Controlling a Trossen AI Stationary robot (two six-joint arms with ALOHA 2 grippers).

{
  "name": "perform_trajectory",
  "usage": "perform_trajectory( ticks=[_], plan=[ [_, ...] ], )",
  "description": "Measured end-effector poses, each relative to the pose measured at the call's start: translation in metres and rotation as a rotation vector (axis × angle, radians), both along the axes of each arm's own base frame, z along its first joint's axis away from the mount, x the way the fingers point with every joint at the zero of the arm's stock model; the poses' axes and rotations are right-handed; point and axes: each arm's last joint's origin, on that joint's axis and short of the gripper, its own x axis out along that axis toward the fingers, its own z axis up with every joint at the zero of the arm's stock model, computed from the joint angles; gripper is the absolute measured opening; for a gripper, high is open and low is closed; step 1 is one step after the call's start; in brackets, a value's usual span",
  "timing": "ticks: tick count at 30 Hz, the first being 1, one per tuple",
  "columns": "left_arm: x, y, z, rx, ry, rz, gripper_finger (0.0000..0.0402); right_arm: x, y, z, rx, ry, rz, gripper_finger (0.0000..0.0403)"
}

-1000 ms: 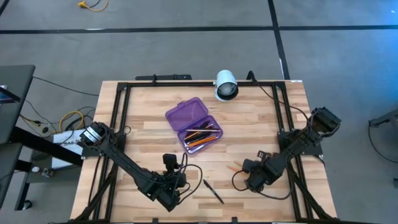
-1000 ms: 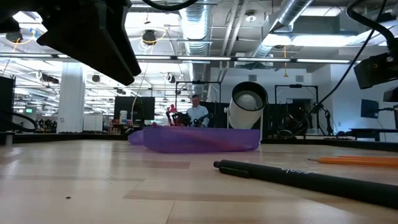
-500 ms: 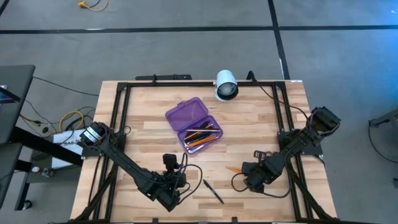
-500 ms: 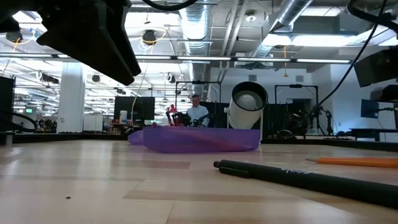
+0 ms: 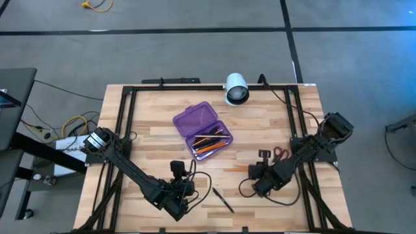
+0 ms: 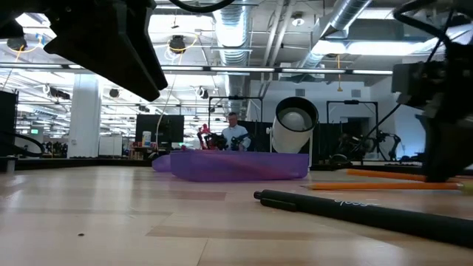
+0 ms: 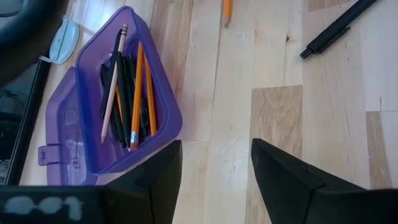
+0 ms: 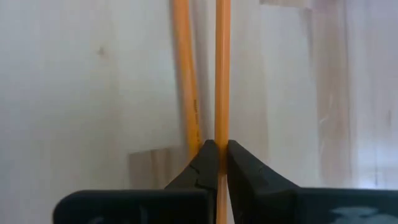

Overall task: Pick & place school supplies into a supply box
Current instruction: Put the orange pencil into the purple supply box

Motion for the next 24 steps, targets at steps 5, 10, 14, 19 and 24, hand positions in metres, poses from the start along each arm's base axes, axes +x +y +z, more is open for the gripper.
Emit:
perform_trajectory(
  ticks=[5, 10, 14, 19, 24],
  plan=[
    [0.000, 0.000, 0.000, 0.001, 0.000, 0.000, 0.0185, 0.003, -0.003, 0.001, -0.020, -0.028, -0.013, 0.0001],
    [0.000, 0.000, 0.000, 0.002, -0.001, 0.000, 0.0185, 0.003, -0.002, 0.002, -0.045, -0.051, -0.008, 0.0001],
    [0.000, 0.000, 0.000, 0.003, -0.001, 0.000, 0.0185, 0.004, -0.001, 0.004, -0.054, -0.067, -0.005, 0.0001],
    [0.000, 0.000, 0.000, 0.002, -0.001, 0.000, 0.0185, 0.014, 0.005, 0.016, -0.092, -0.118, 0.033, 0.0001],
    [-0.001, 0.000, 0.000, 0.000, 0.002, 0.008, 0.0185, 0.028, 0.008, 0.033, -0.138, -0.159, 0.084, 0.0000]
  ],
)
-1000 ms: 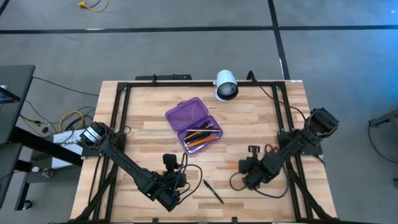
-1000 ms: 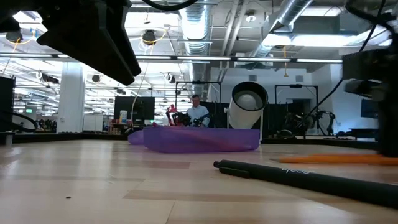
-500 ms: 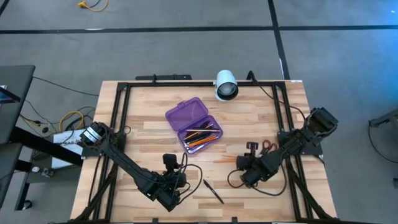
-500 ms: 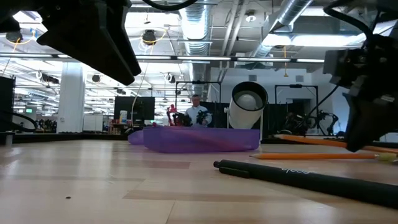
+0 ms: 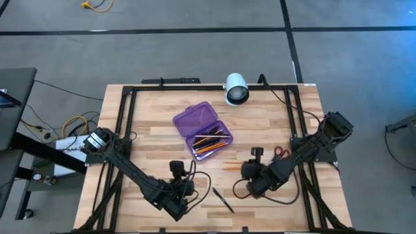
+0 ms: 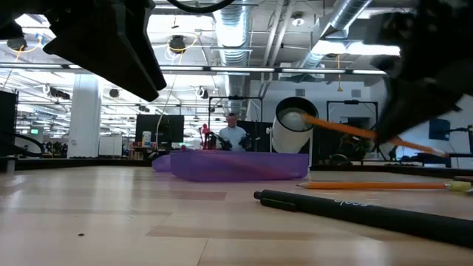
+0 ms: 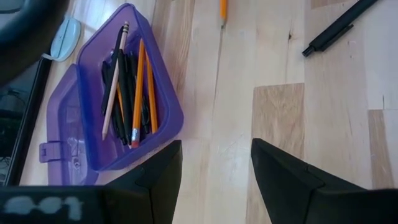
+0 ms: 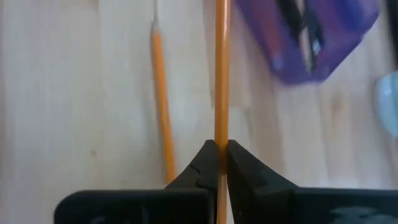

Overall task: Pick & place school supplies into a supply box
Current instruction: Put the orange pencil into the purple supply box

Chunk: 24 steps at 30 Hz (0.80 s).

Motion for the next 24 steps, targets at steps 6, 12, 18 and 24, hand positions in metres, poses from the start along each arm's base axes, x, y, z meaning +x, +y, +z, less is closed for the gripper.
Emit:
perform_trajectory(
  ticks=[6, 12, 18, 24],
  plan=[
    [-0.007, -0.005, -0.001, -0.016, 0.001, 0.015, 0.0185, 0.024, -0.014, 0.015, -0.104, -0.044, 0.043, 0.0000],
    [-0.015, -0.014, -0.001, -0.044, -0.020, 0.027, 0.0185, 0.059, -0.047, 0.025, -0.154, -0.075, 0.120, 0.0000],
    [-0.021, -0.019, -0.001, -0.052, -0.030, 0.035, 0.0185, 0.086, -0.085, 0.033, -0.118, -0.144, 0.169, 0.0000],
    [-0.026, -0.022, -0.001, -0.063, -0.036, 0.056, 0.0185, 0.097, -0.115, 0.035, -0.048, -0.179, 0.158, 0.0000]
  ],
)
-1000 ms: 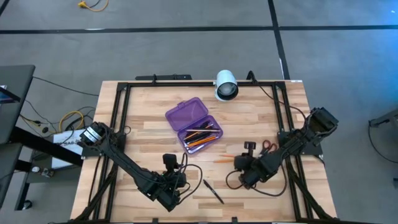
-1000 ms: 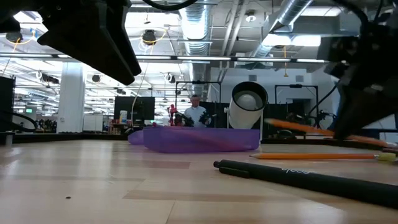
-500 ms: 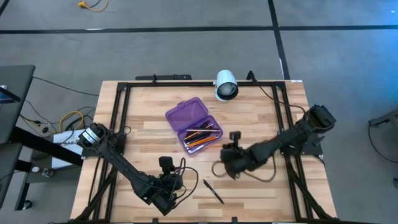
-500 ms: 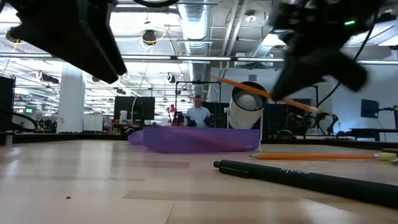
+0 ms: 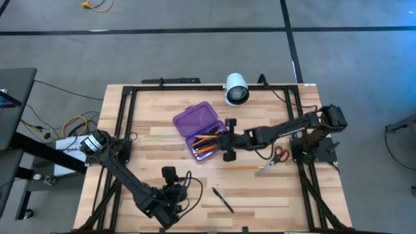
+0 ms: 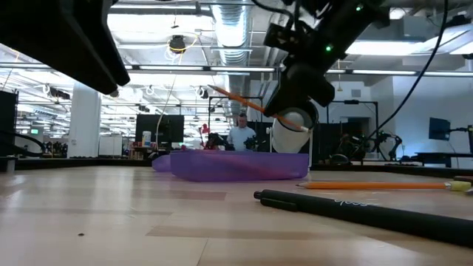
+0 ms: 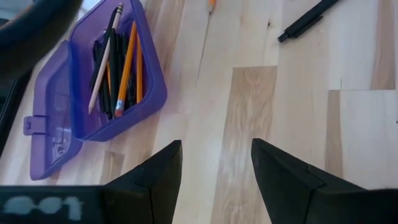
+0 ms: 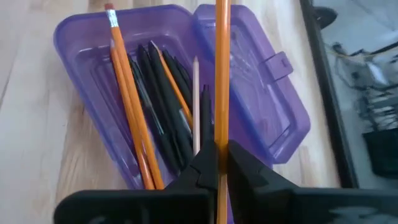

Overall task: Pick & place school supplies into a supply box
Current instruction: Put the orange pencil into the purple supply box

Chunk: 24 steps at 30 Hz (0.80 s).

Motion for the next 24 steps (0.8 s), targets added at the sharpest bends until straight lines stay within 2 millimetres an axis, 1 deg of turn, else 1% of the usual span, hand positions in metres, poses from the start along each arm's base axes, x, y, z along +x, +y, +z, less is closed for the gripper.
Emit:
perform_trajectory(
  ticks=[3, 7, 16, 21, 23, 24],
  plan=[
    [-0.002, -0.002, 0.000, -0.006, -0.005, 0.000, 0.0185, 0.002, -0.008, 0.000, 0.029, 0.000, 0.017, 0.0003],
    [-0.002, -0.003, 0.000, -0.014, -0.011, 0.008, 0.0185, 0.003, -0.014, 0.001, 0.043, 0.000, 0.037, 0.0005],
    [-0.003, -0.002, 0.000, -0.006, -0.006, 0.003, 0.0185, 0.005, -0.019, 0.001, 0.097, -0.005, 0.084, 0.0007],
    [-0.003, -0.002, 0.000, -0.005, -0.005, 0.002, 0.0185, 0.009, -0.023, 0.003, 0.115, -0.050, 0.087, 0.0007],
    [-0.002, -0.002, 0.000, -0.005, -0.005, 0.002, 0.0185, 0.016, -0.025, -0.004, 0.132, -0.068, 0.097, 0.0007],
    [-0.003, -0.002, 0.000, -0.004, -0.005, 0.002, 0.0185, 0.016, -0.025, -0.010, 0.132, -0.045, 0.095, 0.0007]
  ],
)
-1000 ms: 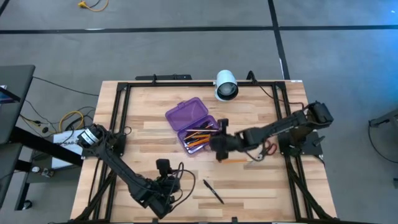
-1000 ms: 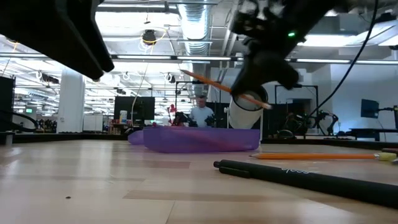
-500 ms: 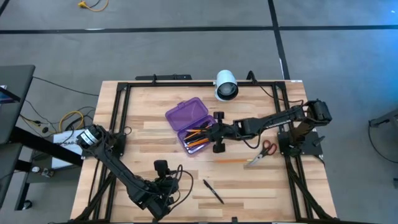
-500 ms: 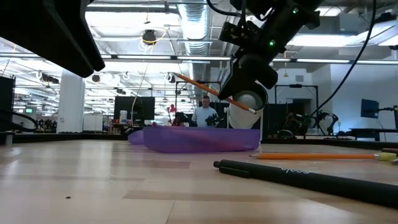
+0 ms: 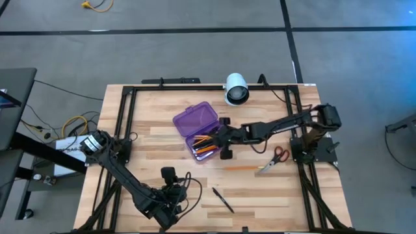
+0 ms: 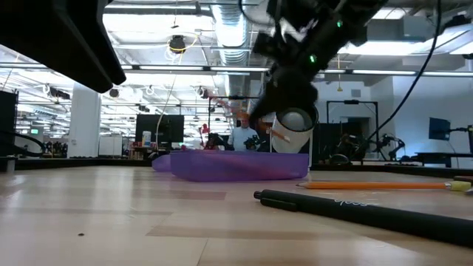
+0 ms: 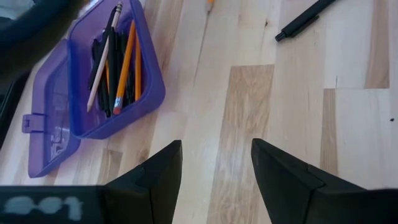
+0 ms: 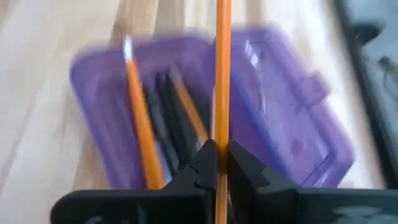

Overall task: Pick & place school supplies into a supply box
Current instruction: Put the orange pencil into the purple supply box

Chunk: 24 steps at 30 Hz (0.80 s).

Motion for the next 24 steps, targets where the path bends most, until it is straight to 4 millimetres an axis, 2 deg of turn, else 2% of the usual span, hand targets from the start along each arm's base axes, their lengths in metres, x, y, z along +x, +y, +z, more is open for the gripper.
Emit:
perform_trajectory(
  ticks=[7, 15, 24],
  plan=[
    [-0.003, 0.000, 0.000, 0.011, 0.016, -0.001, 0.0185, 0.006, -0.001, -0.035, -0.090, 0.111, -0.042, 0.0007],
    [-0.002, 0.001, 0.000, 0.026, 0.017, -0.005, 0.0185, 0.005, -0.001, -0.038, -0.108, 0.135, -0.050, 0.0017],
    [-0.002, 0.001, 0.000, 0.032, 0.009, -0.003, 0.0185, 0.005, -0.001, -0.038, -0.098, 0.131, -0.061, 0.0073]
  ],
)
